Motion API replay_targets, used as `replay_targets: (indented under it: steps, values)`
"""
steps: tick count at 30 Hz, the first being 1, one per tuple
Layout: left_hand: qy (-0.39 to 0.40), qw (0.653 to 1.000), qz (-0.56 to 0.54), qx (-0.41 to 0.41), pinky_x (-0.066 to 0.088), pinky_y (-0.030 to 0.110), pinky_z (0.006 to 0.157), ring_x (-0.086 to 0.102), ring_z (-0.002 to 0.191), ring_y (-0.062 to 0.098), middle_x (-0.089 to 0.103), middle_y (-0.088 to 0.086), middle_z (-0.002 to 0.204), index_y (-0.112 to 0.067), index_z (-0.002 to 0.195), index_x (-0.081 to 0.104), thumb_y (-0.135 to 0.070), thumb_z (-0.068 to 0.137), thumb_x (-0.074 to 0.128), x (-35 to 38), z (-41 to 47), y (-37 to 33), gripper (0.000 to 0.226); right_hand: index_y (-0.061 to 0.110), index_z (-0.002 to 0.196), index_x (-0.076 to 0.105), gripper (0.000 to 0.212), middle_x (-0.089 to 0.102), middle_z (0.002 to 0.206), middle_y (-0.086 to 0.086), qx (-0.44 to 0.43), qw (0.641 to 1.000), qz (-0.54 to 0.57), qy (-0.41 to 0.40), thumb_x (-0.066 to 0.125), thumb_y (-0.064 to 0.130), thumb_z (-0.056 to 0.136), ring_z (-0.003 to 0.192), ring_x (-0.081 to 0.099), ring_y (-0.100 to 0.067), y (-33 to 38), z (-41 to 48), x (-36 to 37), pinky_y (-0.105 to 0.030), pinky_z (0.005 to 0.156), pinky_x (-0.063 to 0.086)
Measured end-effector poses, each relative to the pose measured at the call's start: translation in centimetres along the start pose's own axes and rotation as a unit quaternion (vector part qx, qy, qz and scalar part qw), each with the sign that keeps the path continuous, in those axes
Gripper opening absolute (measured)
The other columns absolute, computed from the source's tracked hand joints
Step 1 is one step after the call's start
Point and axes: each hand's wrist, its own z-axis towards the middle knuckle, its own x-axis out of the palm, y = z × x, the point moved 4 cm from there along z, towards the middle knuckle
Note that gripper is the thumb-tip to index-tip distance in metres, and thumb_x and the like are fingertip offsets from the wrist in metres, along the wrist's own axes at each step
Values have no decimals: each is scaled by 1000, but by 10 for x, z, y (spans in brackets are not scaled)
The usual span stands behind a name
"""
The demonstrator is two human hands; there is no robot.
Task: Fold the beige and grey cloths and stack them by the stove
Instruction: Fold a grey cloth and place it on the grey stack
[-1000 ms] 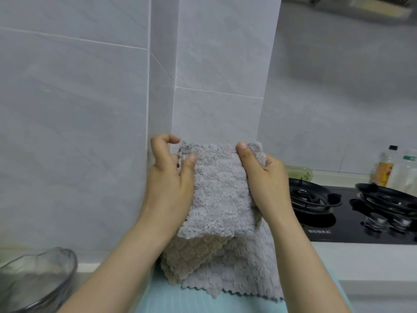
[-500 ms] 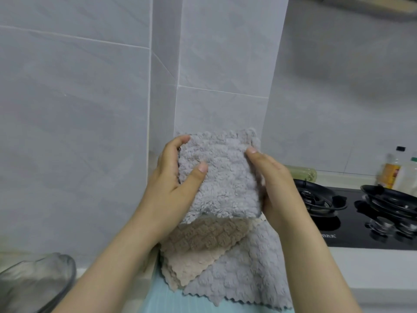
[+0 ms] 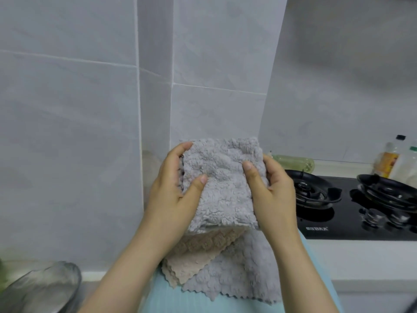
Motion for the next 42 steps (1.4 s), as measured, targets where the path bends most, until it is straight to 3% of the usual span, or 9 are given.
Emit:
replay_targets:
  steps: [2, 9, 16, 22, 24, 28, 33, 39, 42]
  values:
    - [18, 1000, -7, -12, 36, 0, 89, 40, 127, -4, 40, -23, 141, -43, 136, 35, -28, 90, 58, 4, 11, -19, 53, 25, 116, 65, 25, 71, 106, 13, 23, 1000, 1, -6, 60, 35, 94, 98, 66, -6, 12, 11, -12, -44, 89, 53]
    - [54, 997, -38, -34, 44, 31, 102, 48, 123, -1, 49, -20, 135, -44, 132, 38, -43, 87, 60, 22, 66, -130, 51, 27, 112, 66, 20, 73, 104, 13, 69, 997, -1, -17, 61, 33, 94, 99, 67, -4, 93, 71, -83, -43, 88, 55]
    - [110, 992, -57, -4, 42, 27, 102, 46, 124, -2, 47, -27, 133, -48, 129, 39, -35, 90, 59, 65, 92, -271, 46, 26, 114, 65, 24, 72, 103, 11, 79, 994, -51, -53, 60, 36, 93, 96, 68, -4, 188, 114, -197, -41, 84, 57]
    - [144, 988, -41, 36, 30, -6, 77, 41, 106, -23, 48, -24, 127, -47, 120, 49, -33, 91, 56, 137, 67, -364, 33, 24, 125, 60, 51, 67, 116, 9, 67, 987, -118, -80, 55, 58, 87, 108, 62, -8, 225, 110, -316, -44, 92, 53]
    - [151, 987, -48, 32, 29, -8, 74, 38, 98, -29, 45, -26, 125, -48, 120, 47, -34, 91, 55, 165, 53, -388, 32, 24, 126, 59, 51, 67, 119, 9, 71, 985, -127, -90, 56, 57, 88, 111, 61, -8, 230, 106, -356, -41, 94, 52]
    - [171, 983, -67, 22, 33, 2, 76, 40, 104, -20, 43, -27, 125, -52, 118, 45, -37, 91, 55, 224, 30, -423, 33, 25, 119, 63, 31, 69, 110, 13, 81, 983, -130, -100, 58, 41, 93, 102, 64, -3, 235, 96, -430, -30, 86, 52]
    - [200, 977, -75, 21, 32, 0, 75, 39, 102, -21, 44, -24, 125, -46, 123, 47, -37, 90, 55, 298, 15, -444, 35, 26, 112, 64, 20, 70, 102, 15, 103, 977, -131, -136, 62, 30, 92, 92, 64, 7, 219, 94, -507, -11, 74, 49]
    - [244, 966, -80, 21, 31, -3, 73, 38, 101, -21, 44, -22, 126, -44, 126, 47, -37, 91, 56, 393, 25, -440, 37, 35, 103, 62, 12, 69, 94, 20, 124, 967, -151, -163, 63, 29, 92, 87, 64, 10, 171, 112, -574, -13, 74, 51]
    - [264, 960, -95, 14, 31, -5, 72, 37, 105, -20, 44, -22, 127, -44, 126, 47, -36, 91, 56, 440, 38, -431, 37, 31, 112, 61, 20, 68, 99, 20, 141, 957, -176, -183, 62, 32, 92, 89, 63, 11, 141, 127, -605, -13, 74, 52]
